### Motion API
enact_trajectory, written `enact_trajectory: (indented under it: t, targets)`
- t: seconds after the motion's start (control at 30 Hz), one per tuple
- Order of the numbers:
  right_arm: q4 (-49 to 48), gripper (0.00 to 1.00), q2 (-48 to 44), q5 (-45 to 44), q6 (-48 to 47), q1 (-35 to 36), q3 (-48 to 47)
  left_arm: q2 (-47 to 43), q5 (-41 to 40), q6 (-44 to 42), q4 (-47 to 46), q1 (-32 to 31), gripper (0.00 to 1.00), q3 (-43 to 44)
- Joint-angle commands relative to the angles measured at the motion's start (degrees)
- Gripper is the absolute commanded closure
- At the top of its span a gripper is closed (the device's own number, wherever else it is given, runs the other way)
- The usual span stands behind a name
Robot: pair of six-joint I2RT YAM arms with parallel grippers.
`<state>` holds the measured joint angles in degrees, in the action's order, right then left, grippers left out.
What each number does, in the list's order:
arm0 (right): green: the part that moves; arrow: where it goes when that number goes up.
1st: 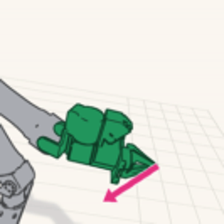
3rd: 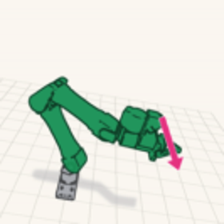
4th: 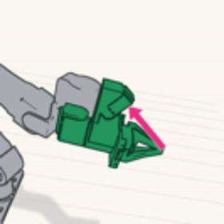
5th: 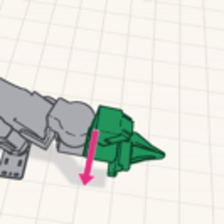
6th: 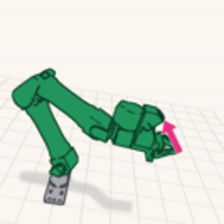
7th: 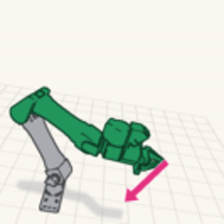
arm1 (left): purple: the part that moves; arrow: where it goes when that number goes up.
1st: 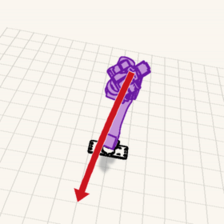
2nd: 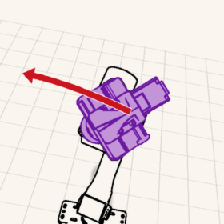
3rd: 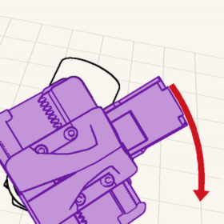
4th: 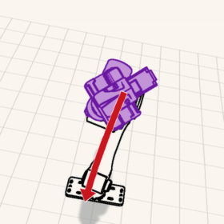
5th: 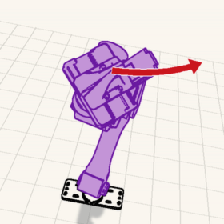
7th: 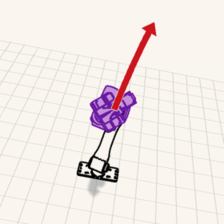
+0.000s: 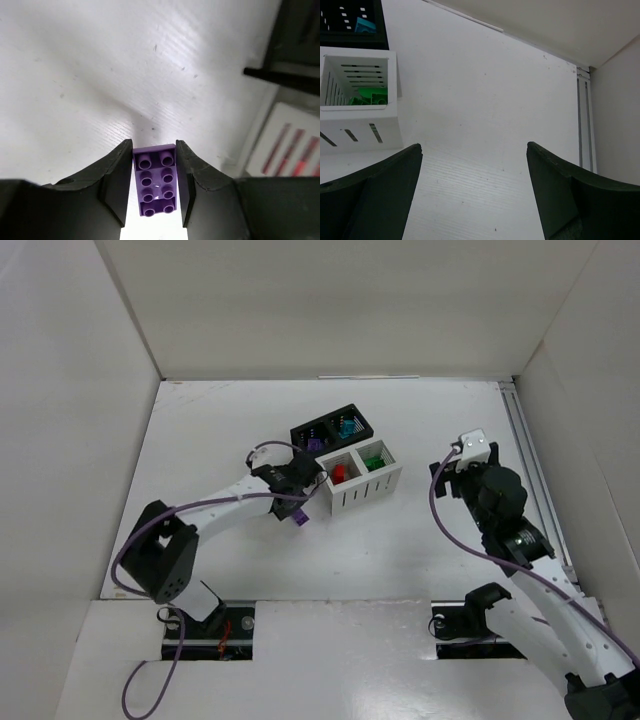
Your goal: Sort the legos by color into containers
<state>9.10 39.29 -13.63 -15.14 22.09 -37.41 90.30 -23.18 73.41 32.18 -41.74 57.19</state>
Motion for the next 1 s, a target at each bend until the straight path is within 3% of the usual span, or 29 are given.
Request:
enact_trajectory:
  t: [0.0,0.1,0.23,0.5,0.7,0.77,0.9,0.97]
  targets:
    - [-0.49,0.10,-1.49,-1.75,0.28,-0.38,0.58,-8.38,-7.83,0.51,5.08,-0.10,0.82,3.37]
    - [-0.49,0.10,-2.02,-2.28,0.28,-0.38,1.29,-11.99,-13.11,-3.87,0.61,-0.10,0.82,6.70]
    - [0.56,0.10,-3.25,-3.34,-0.33,-0.38,1.81,-10.24,-17.42,-12.48,-6.69,0.51,0.78,13.98]
    - [2.06,0.10,-3.78,-6.85,-0.86,-0.90,1.20,5.13,-18.74,-18.11,-8.27,4.82,0.77,33.31]
    - [2.67,0.09,-3.25,-9.04,-0.86,-1.43,0.05,13.40,-16.11,-19.44,-7.75,6.05,0.77,38.35]
    - [2.67,0.09,-2.64,-9.05,-0.86,-1.43,0.05,14.02,-14.79,-20.05,-8.89,6.05,0.68,38.88]
    - [3.29,0.07,-1.49,-8.52,-0.86,-1.43,-0.47,14.02,-13.30,-21.37,-9.51,6.05,0.37,38.35]
    - [3.29,0.04,-1.49,-8.52,-0.86,-1.43,-0.47,12.71,-13.30,-21.90,-9.51,6.05,0.27,37.74]
